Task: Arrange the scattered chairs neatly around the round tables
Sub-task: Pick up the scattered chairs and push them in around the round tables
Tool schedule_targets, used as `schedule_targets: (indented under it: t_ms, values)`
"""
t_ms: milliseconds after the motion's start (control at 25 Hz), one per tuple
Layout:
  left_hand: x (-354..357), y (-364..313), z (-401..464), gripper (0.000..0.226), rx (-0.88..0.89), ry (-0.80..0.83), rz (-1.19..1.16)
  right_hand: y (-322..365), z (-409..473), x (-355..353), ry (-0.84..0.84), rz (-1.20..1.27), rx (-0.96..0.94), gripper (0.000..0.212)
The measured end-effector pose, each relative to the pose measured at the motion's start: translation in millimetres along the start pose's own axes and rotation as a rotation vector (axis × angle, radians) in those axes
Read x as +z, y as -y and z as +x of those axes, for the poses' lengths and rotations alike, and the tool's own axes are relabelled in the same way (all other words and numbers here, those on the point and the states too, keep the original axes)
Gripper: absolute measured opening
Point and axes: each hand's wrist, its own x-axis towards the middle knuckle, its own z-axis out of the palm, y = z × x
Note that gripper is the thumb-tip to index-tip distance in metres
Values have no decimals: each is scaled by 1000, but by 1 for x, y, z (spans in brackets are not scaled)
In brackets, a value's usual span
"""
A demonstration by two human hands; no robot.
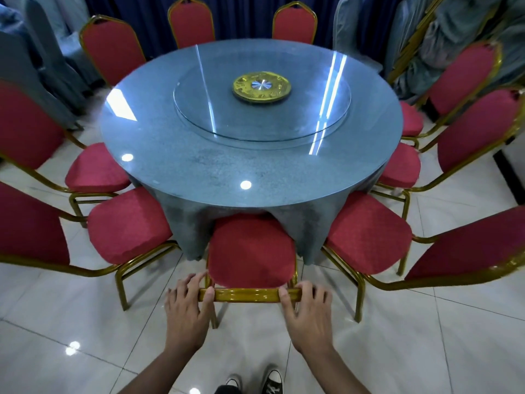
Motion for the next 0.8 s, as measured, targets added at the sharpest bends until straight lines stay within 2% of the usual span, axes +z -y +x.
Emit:
schedule_targets:
  t_ms: [120,280,360,560,680,800]
  values:
    - [-4,7,2,69,-5,-9,6,5,-30,17,-45,24,42,52]
    - [0,3,-2,68,-13,-63,-23,4,-34,20,-8,100,123,75]
    - [4,-4,4,67,-18,-74,-42,5,-19,14,-12,151,111,79]
    - [16,-37,38,68,13,46,-12,-16,40,-10,-54,195,94,74]
    - [24,-41,39,77,36,56,3,-31,49,-15,-26,160,58,72]
    - [22,-41,40,78,33,134,46,-34,50,-18,8,151,58,69]
